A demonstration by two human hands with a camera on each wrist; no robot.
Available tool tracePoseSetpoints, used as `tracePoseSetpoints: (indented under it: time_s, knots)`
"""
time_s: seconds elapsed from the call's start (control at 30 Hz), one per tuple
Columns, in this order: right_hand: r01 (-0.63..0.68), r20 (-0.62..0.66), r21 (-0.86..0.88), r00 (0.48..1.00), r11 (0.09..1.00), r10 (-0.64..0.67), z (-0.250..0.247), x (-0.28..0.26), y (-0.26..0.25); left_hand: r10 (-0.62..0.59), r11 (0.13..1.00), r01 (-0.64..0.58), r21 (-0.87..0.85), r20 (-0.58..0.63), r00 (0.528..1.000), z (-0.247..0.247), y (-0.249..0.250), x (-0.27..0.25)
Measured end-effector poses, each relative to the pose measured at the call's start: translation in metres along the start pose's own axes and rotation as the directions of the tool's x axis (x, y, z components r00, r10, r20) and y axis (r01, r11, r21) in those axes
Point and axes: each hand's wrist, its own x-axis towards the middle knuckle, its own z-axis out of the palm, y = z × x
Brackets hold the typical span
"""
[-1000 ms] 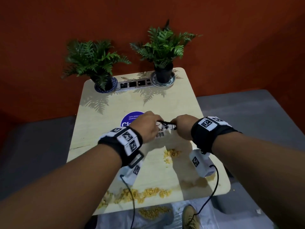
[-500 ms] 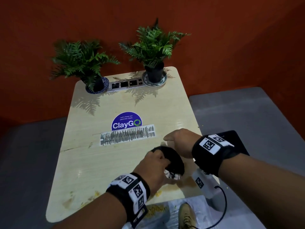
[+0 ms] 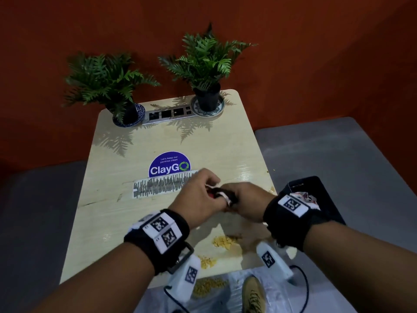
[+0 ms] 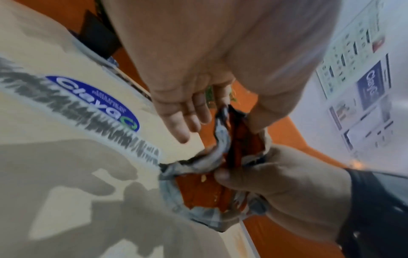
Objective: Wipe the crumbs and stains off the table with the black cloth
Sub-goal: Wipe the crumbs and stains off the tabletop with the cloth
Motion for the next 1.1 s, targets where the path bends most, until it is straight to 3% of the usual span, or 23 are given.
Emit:
tracePoseSetpoints:
  time_s: [0.07, 0.13, 0.2, 0.27, 0.4, 0.53, 0.7, 0.87, 1.1]
  knots:
    - [-0.002, -0.108, -0.004, 0.994, 1.0, 0.001, -0.015, 0.014, 0.003, 0.001, 0.999, -0.004, -0.04, -0.082, 0.997, -0.015, 0.0, 0.011]
    - [-0.01, -0.149, -0.077, 0.989, 0.997, -0.002, -0.027, 0.028, 0.004, 0.016, 0.993, 0.0, 0.121, -0.13, 0.991, -0.029, -0.01, 0.023]
    - [0.011, -0.102, -0.149, 0.994, 0.989, -0.026, -0.028, 0.035, 0.002, -0.001, 0.926, 0.008, 0.377, -0.017, 1.0, -0.034, -0.026, 0.032]
    - [0.07, 0.02, -0.192, 0.998, 0.979, -0.068, -0.014, 0.029, -0.001, -0.057, 0.838, -0.056, 0.542, 0.189, 0.98, -0.027, -0.036, 0.035]
    - [0.239, 0.15, -0.415, 0.97, 0.878, -0.193, 0.028, -0.005, 0.002, -0.071, 0.759, -0.24, 0.606, 0.443, 0.894, -0.004, -0.04, 0.031]
    - [0.202, 0.236, -0.386, 0.965, 0.9, -0.115, 0.049, -0.045, 0.013, -0.069, 0.634, -0.33, 0.699, 0.476, 0.877, 0.014, -0.045, 0.027]
    - [0.185, 0.353, -0.31, 0.933, 0.933, -0.068, 0.038, -0.071, 0.013, -0.058, 0.588, -0.332, 0.738, 0.448, 0.892, 0.03, -0.035, 0.029]
    - [-0.011, 0.1, -0.099, 0.995, 0.995, 0.021, -0.019, -0.061, 0.016, -0.069, 0.605, -0.3, 0.738, 0.424, 0.903, 0.04, -0.025, 0.033]
    - [-0.195, -0.139, -0.241, 0.977, 0.951, 0.165, -0.08, -0.002, 0.029, -0.087, 0.641, -0.261, 0.722, 0.406, 0.91, 0.049, -0.018, 0.037]
